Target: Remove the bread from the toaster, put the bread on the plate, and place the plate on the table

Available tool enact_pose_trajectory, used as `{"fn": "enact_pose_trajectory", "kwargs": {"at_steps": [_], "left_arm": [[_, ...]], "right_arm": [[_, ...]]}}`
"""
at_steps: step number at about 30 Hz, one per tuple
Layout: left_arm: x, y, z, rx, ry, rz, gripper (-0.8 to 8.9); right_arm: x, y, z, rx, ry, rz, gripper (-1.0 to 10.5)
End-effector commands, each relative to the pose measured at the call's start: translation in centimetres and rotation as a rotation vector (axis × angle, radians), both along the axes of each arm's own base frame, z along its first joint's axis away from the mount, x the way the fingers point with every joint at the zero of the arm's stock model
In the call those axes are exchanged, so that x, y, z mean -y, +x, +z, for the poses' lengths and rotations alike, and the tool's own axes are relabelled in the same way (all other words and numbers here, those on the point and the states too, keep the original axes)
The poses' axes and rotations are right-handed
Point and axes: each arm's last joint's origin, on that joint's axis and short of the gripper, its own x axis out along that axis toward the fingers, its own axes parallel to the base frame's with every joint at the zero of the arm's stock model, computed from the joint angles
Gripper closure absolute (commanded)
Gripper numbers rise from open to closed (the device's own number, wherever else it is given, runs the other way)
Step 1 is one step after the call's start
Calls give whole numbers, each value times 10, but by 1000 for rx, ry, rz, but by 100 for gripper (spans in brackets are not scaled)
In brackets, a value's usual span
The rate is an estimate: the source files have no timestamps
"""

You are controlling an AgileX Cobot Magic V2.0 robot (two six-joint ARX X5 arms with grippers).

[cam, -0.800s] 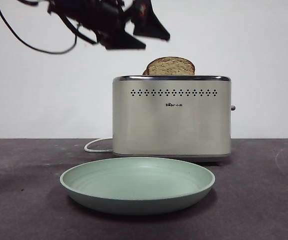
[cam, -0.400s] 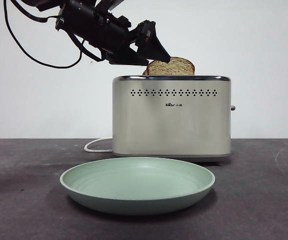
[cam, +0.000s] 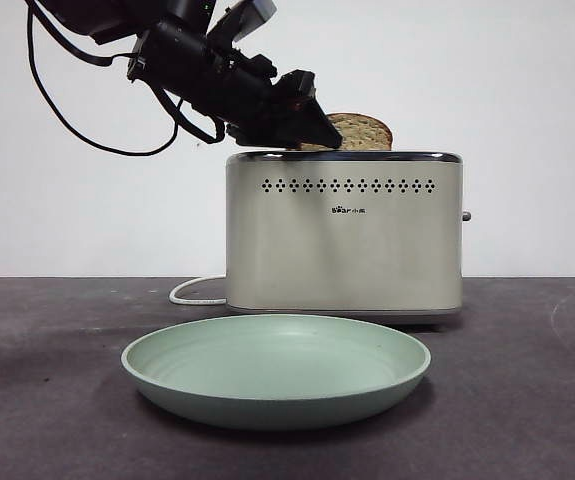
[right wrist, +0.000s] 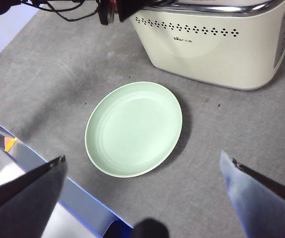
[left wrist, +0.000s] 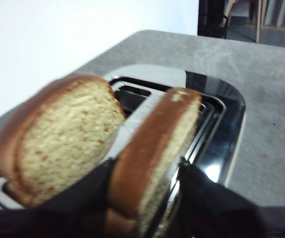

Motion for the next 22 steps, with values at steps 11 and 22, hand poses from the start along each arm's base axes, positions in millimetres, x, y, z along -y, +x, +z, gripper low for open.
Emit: {"fn": "enact_pose_trajectory", "kwargs": {"at_steps": [11, 22], "left_arm": [[-5, -4, 16, 5, -57, 34, 822], [-35, -39, 90, 126, -141, 86, 822]], "right_arm": [[0, -1, 0, -6, 2, 0, 320], [0, -1, 0, -6, 2, -1, 319]]}}
